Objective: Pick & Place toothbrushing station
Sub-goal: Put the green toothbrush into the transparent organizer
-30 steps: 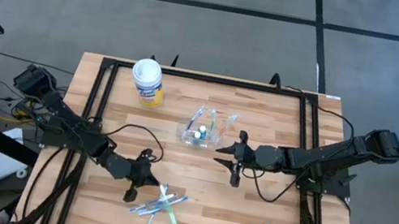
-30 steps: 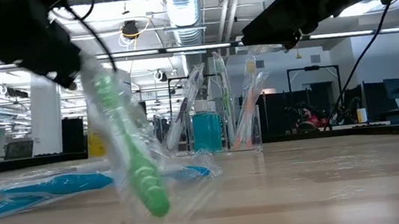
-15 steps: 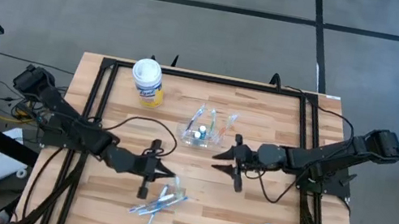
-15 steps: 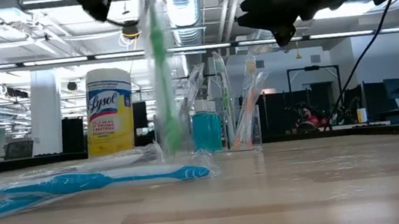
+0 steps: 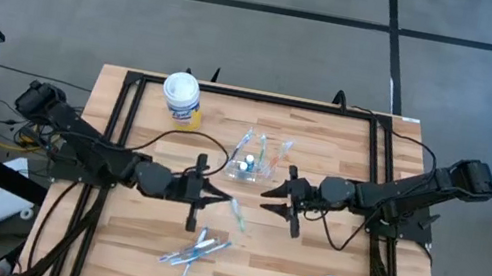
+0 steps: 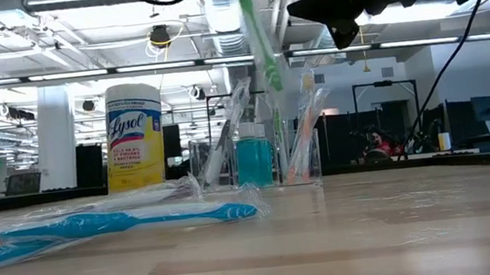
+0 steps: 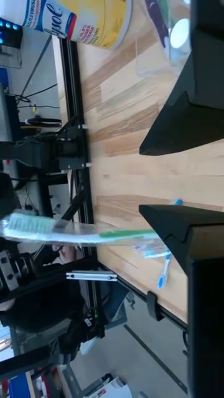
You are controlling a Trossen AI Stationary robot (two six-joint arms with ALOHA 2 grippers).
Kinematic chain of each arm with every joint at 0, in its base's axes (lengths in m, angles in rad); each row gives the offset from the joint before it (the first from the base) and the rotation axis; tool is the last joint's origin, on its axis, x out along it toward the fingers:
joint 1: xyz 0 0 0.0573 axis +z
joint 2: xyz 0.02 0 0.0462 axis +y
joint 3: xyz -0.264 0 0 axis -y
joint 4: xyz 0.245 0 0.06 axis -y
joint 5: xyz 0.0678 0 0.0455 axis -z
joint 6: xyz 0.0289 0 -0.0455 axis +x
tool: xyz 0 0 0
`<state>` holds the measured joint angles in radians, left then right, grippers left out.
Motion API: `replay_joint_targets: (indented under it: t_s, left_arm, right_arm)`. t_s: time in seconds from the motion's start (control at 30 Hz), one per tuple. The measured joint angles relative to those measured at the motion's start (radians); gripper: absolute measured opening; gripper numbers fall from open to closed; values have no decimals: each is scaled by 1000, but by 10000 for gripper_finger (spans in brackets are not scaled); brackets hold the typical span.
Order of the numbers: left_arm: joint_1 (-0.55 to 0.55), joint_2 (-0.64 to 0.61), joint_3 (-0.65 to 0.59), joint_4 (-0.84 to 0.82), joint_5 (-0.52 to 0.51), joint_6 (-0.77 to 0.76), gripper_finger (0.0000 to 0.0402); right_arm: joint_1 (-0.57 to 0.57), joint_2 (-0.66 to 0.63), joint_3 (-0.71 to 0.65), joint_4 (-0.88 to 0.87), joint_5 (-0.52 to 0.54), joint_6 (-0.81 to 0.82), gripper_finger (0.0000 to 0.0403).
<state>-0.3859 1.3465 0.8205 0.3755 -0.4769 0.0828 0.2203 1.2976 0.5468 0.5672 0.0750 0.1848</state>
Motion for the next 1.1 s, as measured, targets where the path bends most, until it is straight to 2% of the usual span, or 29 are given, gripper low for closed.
replay_joint_targets:
  t_s: [0.07, 0.3, 0.57, 1.1]
  left_arm:
    - [22, 13, 1, 26, 30, 15, 0]
    - [81, 91, 6, 80, 39, 18, 0]
    - [96, 182, 70, 91, 40, 76, 0]
    - [96, 186, 78, 96, 40, 78, 0]
  right_arm:
    - [0, 0, 0, 4, 0, 0, 129]
    - [0, 0, 0, 23, -4, -5, 129]
    - [0, 0, 0, 15, -7, -7, 129]
    - [16, 0, 0, 10, -4, 23, 129]
